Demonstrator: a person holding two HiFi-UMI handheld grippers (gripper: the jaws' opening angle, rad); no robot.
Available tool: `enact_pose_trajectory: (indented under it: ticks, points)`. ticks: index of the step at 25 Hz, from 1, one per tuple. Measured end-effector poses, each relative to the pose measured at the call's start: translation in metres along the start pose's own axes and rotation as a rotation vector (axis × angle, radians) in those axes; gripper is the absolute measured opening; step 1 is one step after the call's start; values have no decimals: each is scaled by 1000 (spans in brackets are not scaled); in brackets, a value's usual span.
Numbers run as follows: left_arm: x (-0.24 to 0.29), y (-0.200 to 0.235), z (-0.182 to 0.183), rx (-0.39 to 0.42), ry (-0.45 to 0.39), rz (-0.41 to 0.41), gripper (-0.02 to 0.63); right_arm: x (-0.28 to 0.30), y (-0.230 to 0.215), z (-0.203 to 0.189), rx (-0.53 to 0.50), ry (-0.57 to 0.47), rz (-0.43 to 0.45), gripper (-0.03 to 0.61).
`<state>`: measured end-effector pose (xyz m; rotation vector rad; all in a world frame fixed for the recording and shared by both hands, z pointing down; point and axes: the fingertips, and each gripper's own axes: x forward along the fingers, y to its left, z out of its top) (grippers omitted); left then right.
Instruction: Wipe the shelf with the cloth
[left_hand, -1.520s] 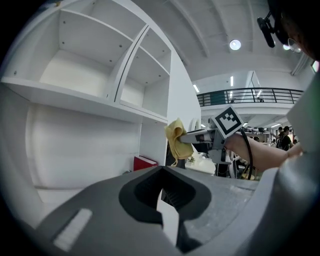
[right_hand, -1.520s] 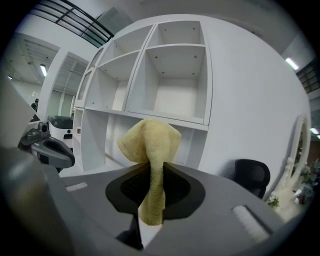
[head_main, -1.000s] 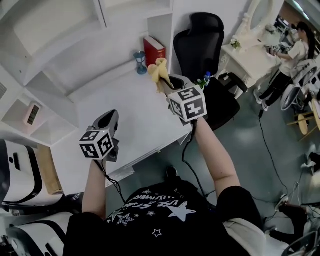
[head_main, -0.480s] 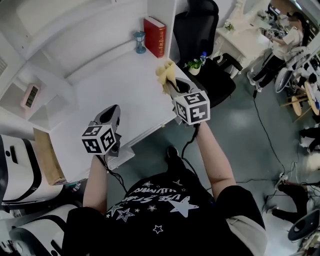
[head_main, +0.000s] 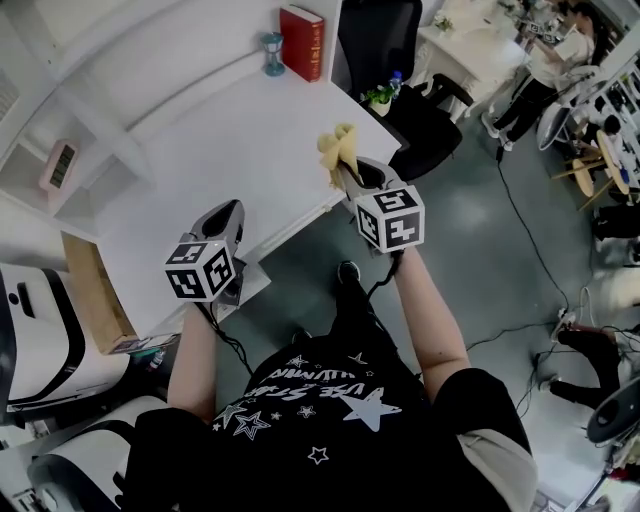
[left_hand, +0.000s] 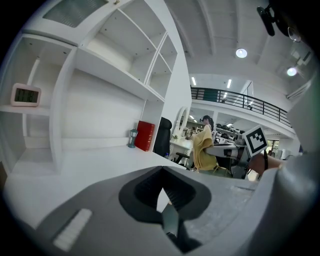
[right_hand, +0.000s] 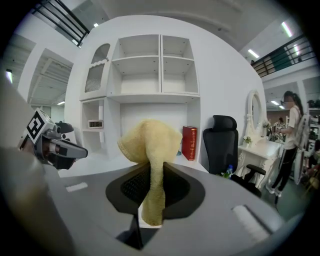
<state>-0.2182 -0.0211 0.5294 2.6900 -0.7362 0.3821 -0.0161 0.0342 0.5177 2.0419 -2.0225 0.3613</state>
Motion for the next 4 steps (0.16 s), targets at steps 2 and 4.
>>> enact_pose_trajectory:
  ticks: [2, 4]
  points:
    - [-8, -4, -6, 0, -1, -15, 3, -9, 7, -8, 14, -4, -9, 80]
    - [-17, -8, -11, -1, -6, -32, 3, -17, 15, -15, 25, -8, -14, 80]
